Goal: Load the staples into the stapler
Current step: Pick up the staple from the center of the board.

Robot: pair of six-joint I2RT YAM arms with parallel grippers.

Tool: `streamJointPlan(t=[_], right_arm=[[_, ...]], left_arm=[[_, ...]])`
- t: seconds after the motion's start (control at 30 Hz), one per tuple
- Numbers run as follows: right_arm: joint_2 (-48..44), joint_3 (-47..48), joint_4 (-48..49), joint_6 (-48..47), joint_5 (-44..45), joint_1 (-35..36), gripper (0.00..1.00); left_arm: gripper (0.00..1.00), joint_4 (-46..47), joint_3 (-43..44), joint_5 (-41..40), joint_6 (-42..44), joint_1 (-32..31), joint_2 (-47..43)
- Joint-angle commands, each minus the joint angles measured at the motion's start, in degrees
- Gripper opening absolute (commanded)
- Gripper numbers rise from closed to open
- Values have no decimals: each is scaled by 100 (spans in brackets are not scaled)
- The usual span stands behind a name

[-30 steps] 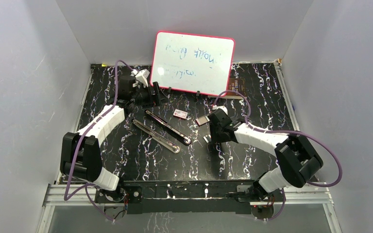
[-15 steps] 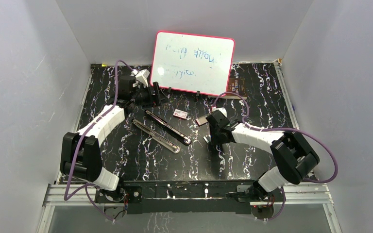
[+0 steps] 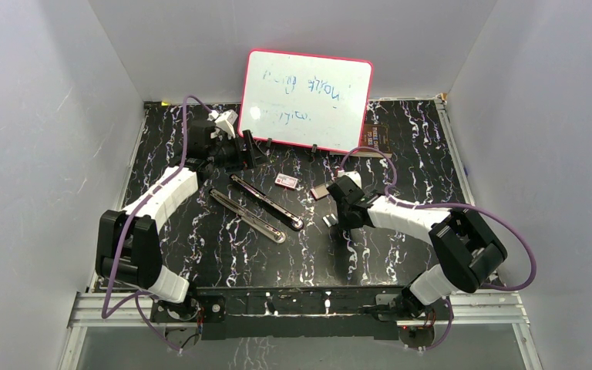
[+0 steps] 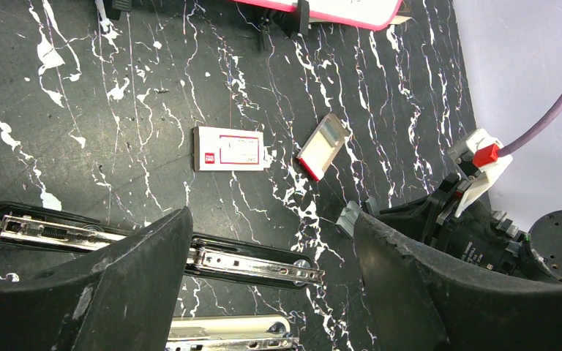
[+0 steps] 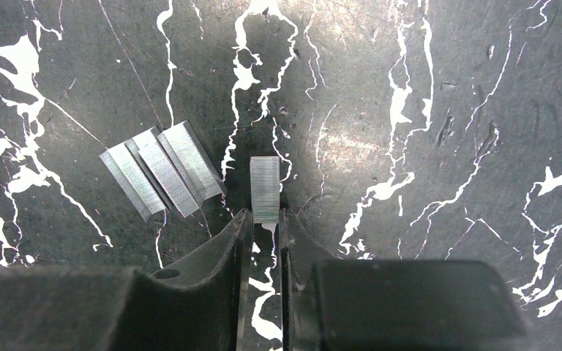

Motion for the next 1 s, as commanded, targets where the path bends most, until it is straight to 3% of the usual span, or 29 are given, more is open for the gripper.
streamJointPlan(t=[0.0, 0.13, 0.3, 0.47, 0.57, 0.83, 0.97], right_arm=[[15, -70, -48, 109, 159, 24, 24], [17, -98, -39, 126, 157, 24, 22], [-162, -71, -45, 136, 232, 24, 12], [-855, 84, 153, -132, 223, 17, 8], [-1480, 58, 664, -514, -221, 20, 8], [-2397, -304, 2831, -1718, -2695, 22, 9], [-2384, -140, 3485, -1803, -3657, 20, 8]], left_arm=[[79, -4, 92, 126, 47, -11, -51], [79, -12, 93, 126, 39, -15, -52], [79, -8, 105, 134, 26, -14, -87], [79, 280, 155, 226, -180, -11, -277], [80, 676, 127, 441, -404, -13, -449], [81, 2708, -550, 1406, -1289, -15, -1082], [81, 4671, -1371, 1828, -1628, -24, -1550]])
